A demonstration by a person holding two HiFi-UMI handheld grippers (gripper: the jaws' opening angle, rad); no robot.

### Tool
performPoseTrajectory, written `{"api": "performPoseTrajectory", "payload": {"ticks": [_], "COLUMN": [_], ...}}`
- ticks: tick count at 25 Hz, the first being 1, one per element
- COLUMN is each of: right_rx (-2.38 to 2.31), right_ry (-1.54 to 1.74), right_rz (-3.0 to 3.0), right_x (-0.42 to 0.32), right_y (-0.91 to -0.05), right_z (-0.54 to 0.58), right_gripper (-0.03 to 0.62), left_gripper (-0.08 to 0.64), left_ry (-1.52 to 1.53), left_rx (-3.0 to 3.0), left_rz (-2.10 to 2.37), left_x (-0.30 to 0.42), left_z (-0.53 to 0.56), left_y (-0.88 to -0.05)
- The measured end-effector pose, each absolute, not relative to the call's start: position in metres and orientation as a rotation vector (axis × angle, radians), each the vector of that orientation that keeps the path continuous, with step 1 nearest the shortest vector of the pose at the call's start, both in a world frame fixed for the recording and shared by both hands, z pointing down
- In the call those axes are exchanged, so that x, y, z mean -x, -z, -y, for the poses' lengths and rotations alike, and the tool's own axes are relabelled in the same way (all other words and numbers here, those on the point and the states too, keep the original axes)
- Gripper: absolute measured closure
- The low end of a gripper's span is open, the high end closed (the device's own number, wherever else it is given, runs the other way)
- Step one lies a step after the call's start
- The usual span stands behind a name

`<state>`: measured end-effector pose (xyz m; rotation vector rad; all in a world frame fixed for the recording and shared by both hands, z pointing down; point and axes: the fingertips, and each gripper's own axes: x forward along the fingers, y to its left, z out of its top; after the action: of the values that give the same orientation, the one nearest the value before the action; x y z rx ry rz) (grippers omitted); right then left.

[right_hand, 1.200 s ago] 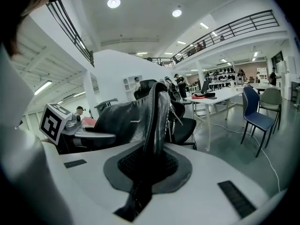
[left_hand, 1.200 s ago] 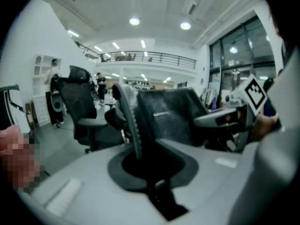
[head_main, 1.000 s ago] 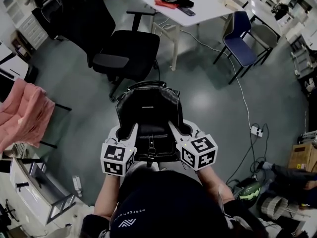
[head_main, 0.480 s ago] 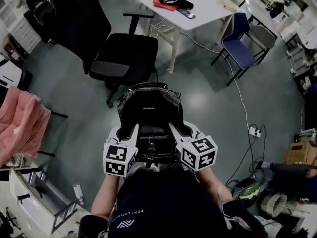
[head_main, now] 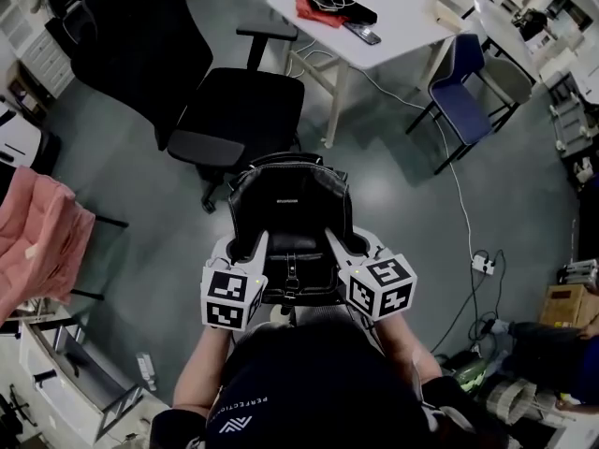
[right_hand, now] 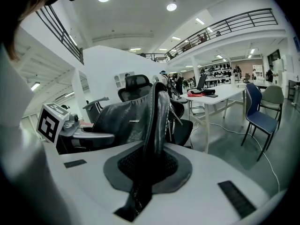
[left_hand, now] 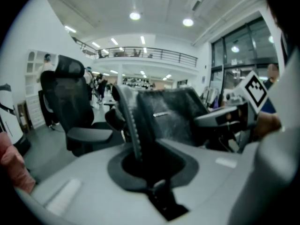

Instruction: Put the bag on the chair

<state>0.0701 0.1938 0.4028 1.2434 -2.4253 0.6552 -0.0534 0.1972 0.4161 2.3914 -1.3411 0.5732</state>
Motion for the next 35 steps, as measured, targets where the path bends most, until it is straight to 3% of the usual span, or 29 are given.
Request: {"api": "performPoseTrajectory", "payload": {"ticks": [20, 35], "right_rx": [-1.127, -1.125], "right_ry": [-0.639, -0.569], "right_rz": [2.461, 2.502], "right_x": [-0.15, -0.138], "right_y": [-0.403, -0.394], "right_z": [-0.001, 0.076], "right_gripper": [0.572, 0.573], "left_gripper": [0.497, 0.491], "left_ry": [-0.56, -0.523], "left_rx": [-2.275, -2.267], "left_rz": [1.454, 1.533], "left_x": [-0.027, -0.014], "left_z": [-0.016, 0.061], "left_y": [-0.419, -0.409]}}
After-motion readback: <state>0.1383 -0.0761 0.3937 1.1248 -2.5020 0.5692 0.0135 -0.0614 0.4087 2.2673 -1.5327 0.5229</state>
